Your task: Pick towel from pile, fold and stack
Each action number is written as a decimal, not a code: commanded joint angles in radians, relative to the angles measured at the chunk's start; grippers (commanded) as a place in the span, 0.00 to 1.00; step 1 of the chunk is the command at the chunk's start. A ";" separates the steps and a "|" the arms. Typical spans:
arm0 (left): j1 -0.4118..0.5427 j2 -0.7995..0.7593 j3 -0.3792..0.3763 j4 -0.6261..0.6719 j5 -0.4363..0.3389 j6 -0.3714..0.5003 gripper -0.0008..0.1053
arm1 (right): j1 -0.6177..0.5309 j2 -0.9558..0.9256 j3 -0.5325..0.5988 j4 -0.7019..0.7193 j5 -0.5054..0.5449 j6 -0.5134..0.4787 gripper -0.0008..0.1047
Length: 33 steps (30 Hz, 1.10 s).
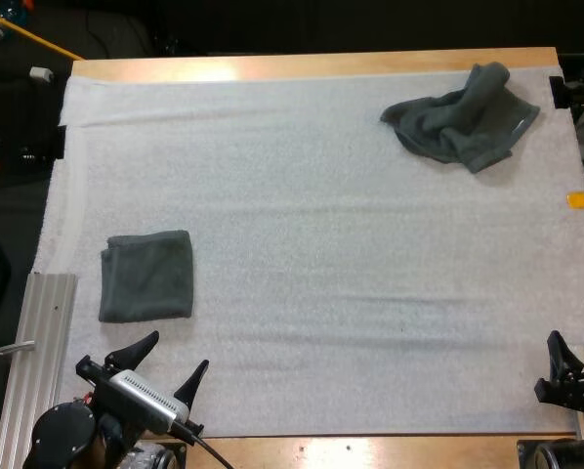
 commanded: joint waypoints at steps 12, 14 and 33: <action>-0.002 -0.111 -0.040 -0.027 0.012 -0.052 0.63 | 0.001 -0.004 -0.080 0.068 0.001 -0.004 0.63; -0.004 -0.087 -0.064 -0.027 0.030 -0.052 0.63 | 0.001 0.015 -0.114 0.093 -0.006 -0.008 0.63; -0.175 0.146 -0.256 -0.042 0.144 -0.061 0.63 | 0.001 0.176 -0.371 0.133 -0.346 -0.033 0.63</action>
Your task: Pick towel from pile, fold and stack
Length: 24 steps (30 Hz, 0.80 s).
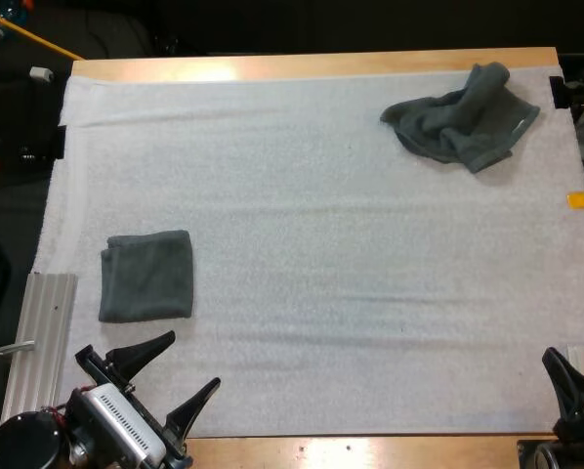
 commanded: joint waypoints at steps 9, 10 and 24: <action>-0.016 0.011 -0.017 -0.019 0.006 -0.010 0.63 | 0.001 0.125 -0.022 -0.003 -0.052 -0.016 0.63; -0.016 0.011 -0.017 -0.019 0.006 -0.010 0.63 | 0.001 0.152 -0.022 -0.017 -0.052 -0.016 0.63; -0.016 0.011 -0.017 -0.018 0.006 -0.018 0.63 | 0.001 0.558 -0.022 -0.317 0.170 0.048 0.63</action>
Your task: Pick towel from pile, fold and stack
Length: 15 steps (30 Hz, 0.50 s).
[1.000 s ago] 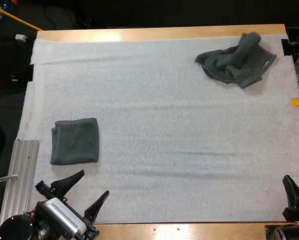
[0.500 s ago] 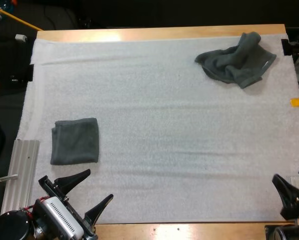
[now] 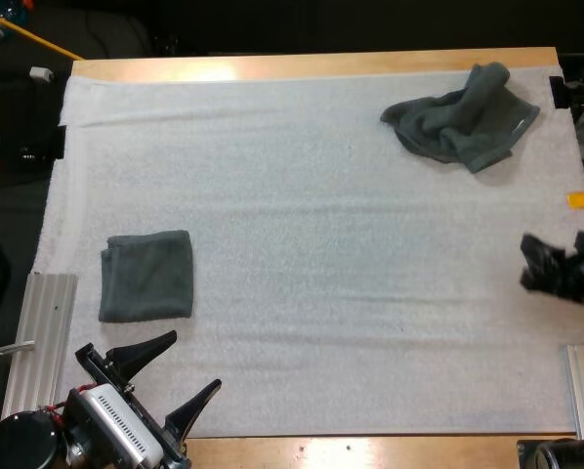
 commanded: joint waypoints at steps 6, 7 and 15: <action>-0.004 0.003 -0.007 0.001 0.007 -0.032 0.63 | 0.001 0.194 -0.007 -0.161 0.076 0.141 0.63; -0.004 0.003 -0.007 0.006 0.007 -0.032 0.63 | 0.001 0.227 -0.007 -0.186 0.077 0.165 0.63; -0.004 0.003 -0.007 0.020 0.007 -0.033 0.63 | 0.001 0.470 -0.007 -0.362 0.093 0.368 0.63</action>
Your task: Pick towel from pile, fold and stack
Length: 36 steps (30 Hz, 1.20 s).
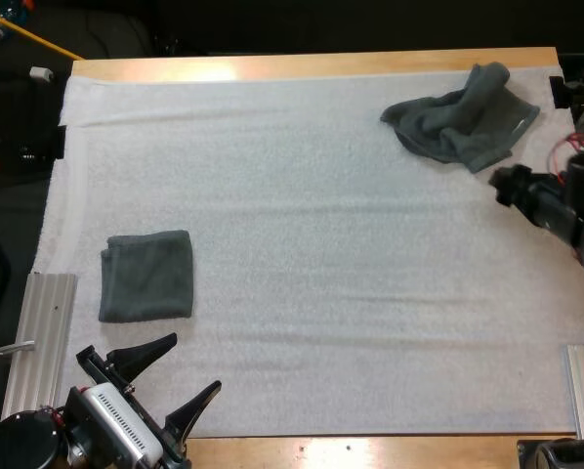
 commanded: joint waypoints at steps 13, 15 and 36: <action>-0.004 0.003 -0.007 0.002 0.007 -0.042 0.63 | 0.001 0.357 -0.007 -0.332 0.033 0.193 0.63; -0.004 0.003 -0.007 0.002 0.007 -0.042 0.63 | 0.001 0.398 -0.009 -0.376 0.033 0.195 0.63; -0.004 0.003 -0.007 0.005 0.007 -0.042 0.63 | -0.014 0.754 -0.223 -0.512 0.012 0.312 0.44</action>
